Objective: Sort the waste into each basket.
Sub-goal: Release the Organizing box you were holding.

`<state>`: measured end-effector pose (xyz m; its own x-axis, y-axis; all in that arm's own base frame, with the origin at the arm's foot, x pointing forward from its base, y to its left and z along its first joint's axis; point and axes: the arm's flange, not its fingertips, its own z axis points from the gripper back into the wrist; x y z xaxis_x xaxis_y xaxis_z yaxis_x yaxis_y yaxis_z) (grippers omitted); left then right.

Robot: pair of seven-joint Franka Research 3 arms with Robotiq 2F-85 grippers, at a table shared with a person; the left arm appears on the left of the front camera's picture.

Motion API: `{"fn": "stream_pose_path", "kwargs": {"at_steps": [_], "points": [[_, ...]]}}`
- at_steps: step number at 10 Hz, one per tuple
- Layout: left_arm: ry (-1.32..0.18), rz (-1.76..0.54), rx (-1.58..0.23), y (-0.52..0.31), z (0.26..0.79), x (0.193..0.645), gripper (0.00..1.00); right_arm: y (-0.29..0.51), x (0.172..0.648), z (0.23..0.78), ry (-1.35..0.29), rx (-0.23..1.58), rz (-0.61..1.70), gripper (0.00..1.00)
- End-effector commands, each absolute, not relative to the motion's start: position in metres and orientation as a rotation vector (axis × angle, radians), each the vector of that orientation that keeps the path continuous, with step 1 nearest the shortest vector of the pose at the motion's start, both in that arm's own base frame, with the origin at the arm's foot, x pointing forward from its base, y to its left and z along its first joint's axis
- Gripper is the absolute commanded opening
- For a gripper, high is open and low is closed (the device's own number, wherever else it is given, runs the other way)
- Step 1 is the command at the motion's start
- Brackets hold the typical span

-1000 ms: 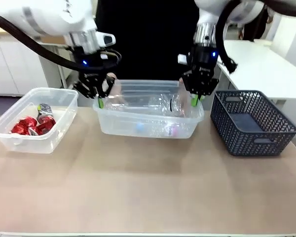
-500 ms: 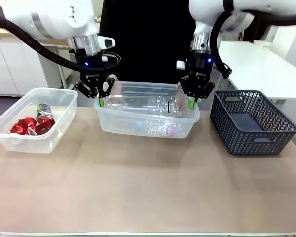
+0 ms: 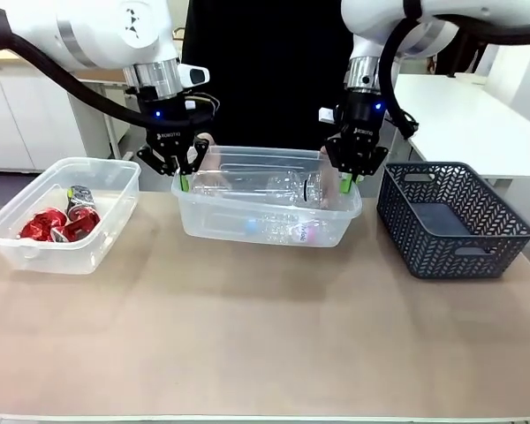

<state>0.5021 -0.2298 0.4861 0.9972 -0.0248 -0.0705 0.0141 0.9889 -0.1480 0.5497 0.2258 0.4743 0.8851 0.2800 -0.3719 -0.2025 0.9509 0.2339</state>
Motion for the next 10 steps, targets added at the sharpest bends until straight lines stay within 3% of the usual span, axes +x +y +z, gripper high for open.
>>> {"fn": "stream_pose_path", "kwargs": {"at_steps": [1, 2, 3, 4, 5, 6, 7, 8, 9, 10], "points": [[0.073, -0.022, -0.143, -0.229, 0.485, 0.5, 0.04, 0.229, 0.543, 0.479, 0.405, 0.192, 0.265, 0.09], [0.073, -0.022, -0.143, -0.229, 0.485, 0.5, 0.04, 0.229, 0.543, 0.479, 0.405, 0.192, 0.265, 0.09], [0.072, -0.019, -0.148, -0.23, 0.486, 0.502, 0.06, 0.226, 0.55, 0.474, 0.414, 0.191, 0.253, 0.49], [0.055, -0.051, -0.149, -0.231, 0.491, 0.499, 0.64, 0.216, 0.545, 0.478, 0.342, 0.218, 0.161, 0.68], [0.022, -0.051, -0.16, -0.232, 0.499, 0.496, 0.66, 0.209, 0.541, 0.484, 0.27, 0.259, 0.12, 1.0], [-0.014, -0.053, -0.166, -0.23, 0.508, 0.491, 1.0, 0.204, 0.537, 0.49, 0.193, 0.274, 0.097, 1.0], [-0.065, -0.044, -0.168, -0.227, 0.52, 0.483, 1.0, 0.199, 0.531, 0.499, 0.106, 0.301, 0.062, 1.0], [-0.114, -0.031, -0.176, -0.222, 0.531, 0.477, 1.0, 0.193, 0.523, 0.508, 0.022, 0.324, 0.03, 0.9], [-0.169, -0.018, -0.19, -0.215, 0.54, 0.472, 0.85, 0.188, 0.515, 0.515, -0.028, 0.332, 0.02, 1.0], [-0.219, -0.007, -0.215, -0.21, 0.546, 0.47, 0.95, 0.184, 0.507, 0.522, -0.067, 0.341, 0.012, 1.0]]}}
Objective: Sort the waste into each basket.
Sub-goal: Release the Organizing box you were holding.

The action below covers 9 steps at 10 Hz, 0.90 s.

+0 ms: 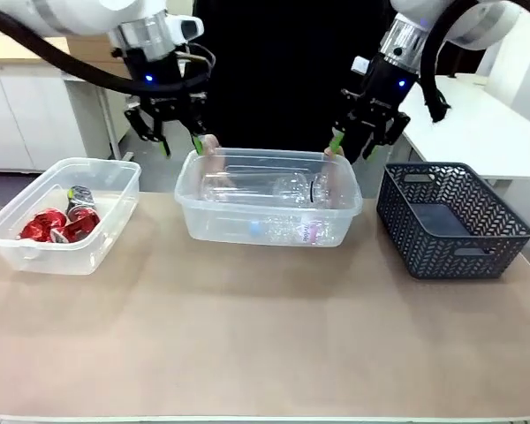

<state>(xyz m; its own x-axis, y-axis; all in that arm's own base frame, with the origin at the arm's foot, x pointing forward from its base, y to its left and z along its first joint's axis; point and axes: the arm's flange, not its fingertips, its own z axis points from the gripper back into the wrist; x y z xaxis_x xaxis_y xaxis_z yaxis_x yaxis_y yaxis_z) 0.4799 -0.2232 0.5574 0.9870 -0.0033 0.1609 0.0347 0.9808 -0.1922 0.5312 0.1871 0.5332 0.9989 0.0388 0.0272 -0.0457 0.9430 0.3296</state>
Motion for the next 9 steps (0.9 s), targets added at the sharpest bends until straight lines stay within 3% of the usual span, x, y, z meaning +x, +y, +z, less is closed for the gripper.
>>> {"fn": "stream_pose_path", "kwargs": {"at_steps": [1, 5, 6, 9], "points": [[-0.261, 0.003, -0.232, -0.207, 0.547, 0.471, 1.0, 0.182, 0.497, 0.526, -0.098, 0.337, -0.003, 1.0], [-0.188, -0.006, -0.31, -0.198, 0.522, 0.483, 1.0, 0.171, 0.478, 0.516, -0.146, 0.299, -0.033, 1.0], [-0.249, 0.022, -0.238, -0.209, 0.541, 0.48, 1.0, 0.175, 0.487, 0.531, -0.118, 0.322, 0.009, 1.0], [-0.249, 0.022, -0.238, -0.209, 0.541, 0.48, 1.0, 0.175, 0.487, 0.531, -0.118, 0.322, 0.009, 1.0]]}}
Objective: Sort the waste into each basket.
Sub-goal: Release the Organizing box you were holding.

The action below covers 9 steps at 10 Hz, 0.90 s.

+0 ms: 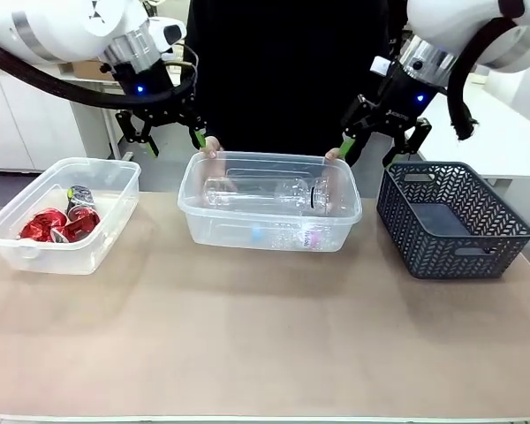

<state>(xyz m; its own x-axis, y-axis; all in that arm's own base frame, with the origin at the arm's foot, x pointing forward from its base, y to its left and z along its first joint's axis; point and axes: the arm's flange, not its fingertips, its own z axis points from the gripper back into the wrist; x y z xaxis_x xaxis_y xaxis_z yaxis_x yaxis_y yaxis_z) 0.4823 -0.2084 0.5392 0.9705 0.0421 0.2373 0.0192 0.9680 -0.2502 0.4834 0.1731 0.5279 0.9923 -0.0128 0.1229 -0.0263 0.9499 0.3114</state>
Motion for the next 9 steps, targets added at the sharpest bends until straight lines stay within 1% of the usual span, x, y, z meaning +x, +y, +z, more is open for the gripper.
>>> {"fn": "stream_pose_path", "kwargs": {"at_steps": [1, 5, 6, 7, 8, 9], "points": [[-0.249, 0.022, -0.238, -0.209, 0.541, 0.48, 1.0, 0.175, 0.487, 0.531, -0.118, 0.322, 0.009, 1.0], [-0.245, 0.011, -0.254, -0.208, 0.54, 0.482, 1.0, 0.174, 0.484, 0.529, -0.124, 0.319, 0.008, 1.0], [-0.261, -0.054, -0.288, -0.209, 0.566, 0.468, 1.0, 0.144, 0.457, 0.554, -0.21, 0.37, 0.02, 1.0], [-0.227, -0.131, -0.353, -0.2, 0.591, 0.439, 1.0, 0.113, 0.422, 0.575, -0.22, 0.461, 0.062, 1.0], [-0.182, -0.208, -0.441, -0.183, 0.604, 0.412, 1.0, 0.087, 0.395, 0.585, -0.209, 0.543, 0.089, 1.0], [-0.126, -0.297, -0.554, -0.163, 0.61, 0.387, 1.0, 0.064, 0.374, 0.592, -0.159, 0.676, 0.097, 1.0]]}}
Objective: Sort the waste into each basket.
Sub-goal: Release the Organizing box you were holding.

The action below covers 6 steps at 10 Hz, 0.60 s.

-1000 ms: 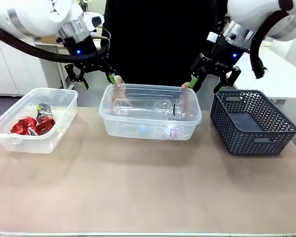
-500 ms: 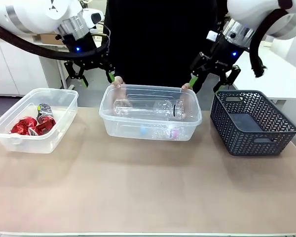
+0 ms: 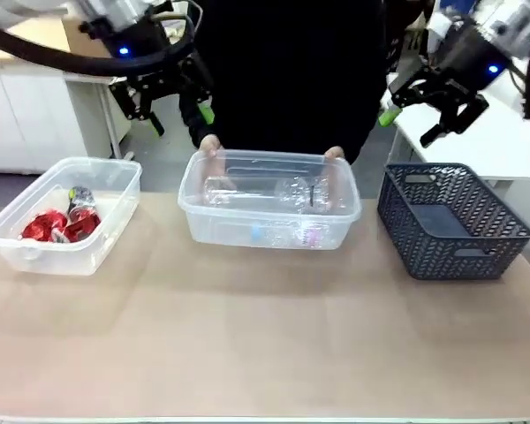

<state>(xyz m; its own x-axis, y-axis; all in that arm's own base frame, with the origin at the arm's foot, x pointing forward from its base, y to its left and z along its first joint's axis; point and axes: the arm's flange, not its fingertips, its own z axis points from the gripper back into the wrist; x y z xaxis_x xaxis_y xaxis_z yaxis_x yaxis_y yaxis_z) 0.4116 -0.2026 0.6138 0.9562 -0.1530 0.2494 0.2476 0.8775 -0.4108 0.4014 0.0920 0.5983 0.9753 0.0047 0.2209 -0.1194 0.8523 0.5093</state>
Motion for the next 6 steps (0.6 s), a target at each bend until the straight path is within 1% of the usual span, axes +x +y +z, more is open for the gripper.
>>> {"fn": "stream_pose_path", "kwargs": {"at_steps": [1, 2, 3, 4, 5, 6], "points": [[-0.085, -0.304, -0.662, -0.138, 0.614, 0.368, 1.0, 0.042, 0.358, 0.598, -0.084, 0.835, 0.066, 1.0], [-0.021, -0.357, -0.771, -0.108, 0.612, 0.356, 1.0, 0.018, 0.347, 0.599, -0.07, 0.988, -0.018, 1.0], [0.076, -0.358, -0.818, -0.077, 0.604, 0.362, 1.0, -0.002, 0.338, 0.596, -0.069, 1.153, -0.019, 1.0], [0.144, -0.322, -0.987, -0.037, 0.593, 0.373, 1.0, -0.025, 0.329, 0.589, -0.083, 1.325, -0.049, 1.0], [0.133, -0.294, -1.043, -0.019, 0.584, 0.377, 1.0, -0.036, 0.326, 0.584, -0.076, 1.395, -0.086, 1.0], [0.102, -0.325, -1.145, 0.003, 0.569, 0.378, 1.0, -0.05, 0.321, 0.573, -0.061, 1.483, -0.132, 1.0]]}}
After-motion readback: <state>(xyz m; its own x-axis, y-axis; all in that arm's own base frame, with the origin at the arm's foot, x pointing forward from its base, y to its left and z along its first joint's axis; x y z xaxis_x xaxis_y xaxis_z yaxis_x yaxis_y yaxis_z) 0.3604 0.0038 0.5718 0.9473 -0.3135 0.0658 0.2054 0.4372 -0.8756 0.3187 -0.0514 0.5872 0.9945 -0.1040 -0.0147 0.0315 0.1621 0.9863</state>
